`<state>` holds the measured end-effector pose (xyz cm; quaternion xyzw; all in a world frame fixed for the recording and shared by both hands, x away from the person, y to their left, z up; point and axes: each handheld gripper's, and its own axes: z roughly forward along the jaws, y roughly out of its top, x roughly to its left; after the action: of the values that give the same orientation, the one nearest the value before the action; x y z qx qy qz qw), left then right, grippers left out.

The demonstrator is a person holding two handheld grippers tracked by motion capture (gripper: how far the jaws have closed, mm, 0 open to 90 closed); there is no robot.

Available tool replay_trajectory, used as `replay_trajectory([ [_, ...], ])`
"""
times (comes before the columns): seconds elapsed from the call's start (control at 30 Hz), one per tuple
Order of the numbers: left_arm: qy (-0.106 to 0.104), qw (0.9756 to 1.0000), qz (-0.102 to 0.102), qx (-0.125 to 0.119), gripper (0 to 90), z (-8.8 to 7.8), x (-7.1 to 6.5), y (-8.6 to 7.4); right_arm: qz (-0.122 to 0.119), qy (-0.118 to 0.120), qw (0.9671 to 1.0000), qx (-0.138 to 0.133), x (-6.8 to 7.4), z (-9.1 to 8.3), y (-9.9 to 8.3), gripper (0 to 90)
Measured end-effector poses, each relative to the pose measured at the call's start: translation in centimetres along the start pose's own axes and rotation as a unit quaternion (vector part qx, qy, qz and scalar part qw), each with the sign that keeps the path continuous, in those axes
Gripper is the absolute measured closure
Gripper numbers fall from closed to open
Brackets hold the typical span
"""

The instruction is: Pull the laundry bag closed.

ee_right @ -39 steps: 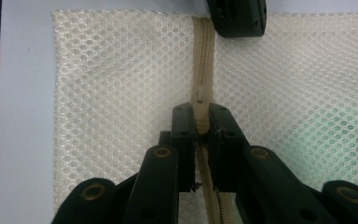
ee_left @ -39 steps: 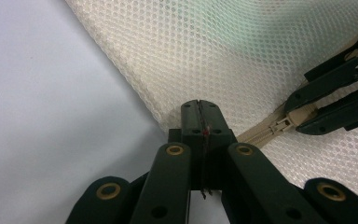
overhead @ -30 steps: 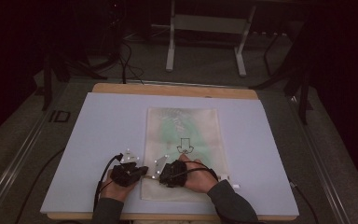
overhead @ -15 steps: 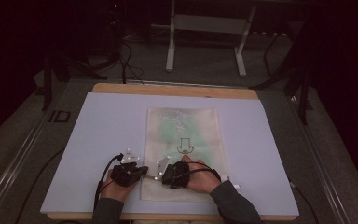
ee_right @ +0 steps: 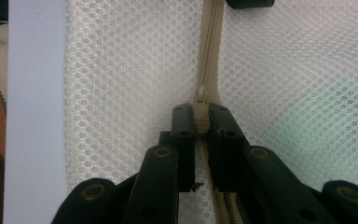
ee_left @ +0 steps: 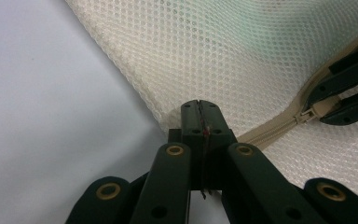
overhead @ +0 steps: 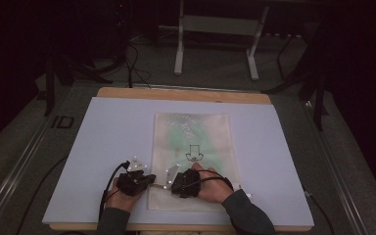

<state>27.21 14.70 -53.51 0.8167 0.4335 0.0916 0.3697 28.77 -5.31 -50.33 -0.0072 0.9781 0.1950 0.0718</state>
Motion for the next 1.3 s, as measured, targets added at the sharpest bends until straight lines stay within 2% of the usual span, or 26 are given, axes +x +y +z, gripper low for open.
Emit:
replay_trajectory([
  [1.0,0.002,1.0,0.001,0.0,89.6,0.0,-0.06,0.01,-0.002,0.0,0.9999,0.014,0.09,-0.55,-0.48,82.2],
  [1.3,0.001,1.0,0.001,0.0,89.6,0.0,-0.05,0.01,0.005,0.002,0.9999,0.015,0.05,-0.74,-0.95,82.3],
])
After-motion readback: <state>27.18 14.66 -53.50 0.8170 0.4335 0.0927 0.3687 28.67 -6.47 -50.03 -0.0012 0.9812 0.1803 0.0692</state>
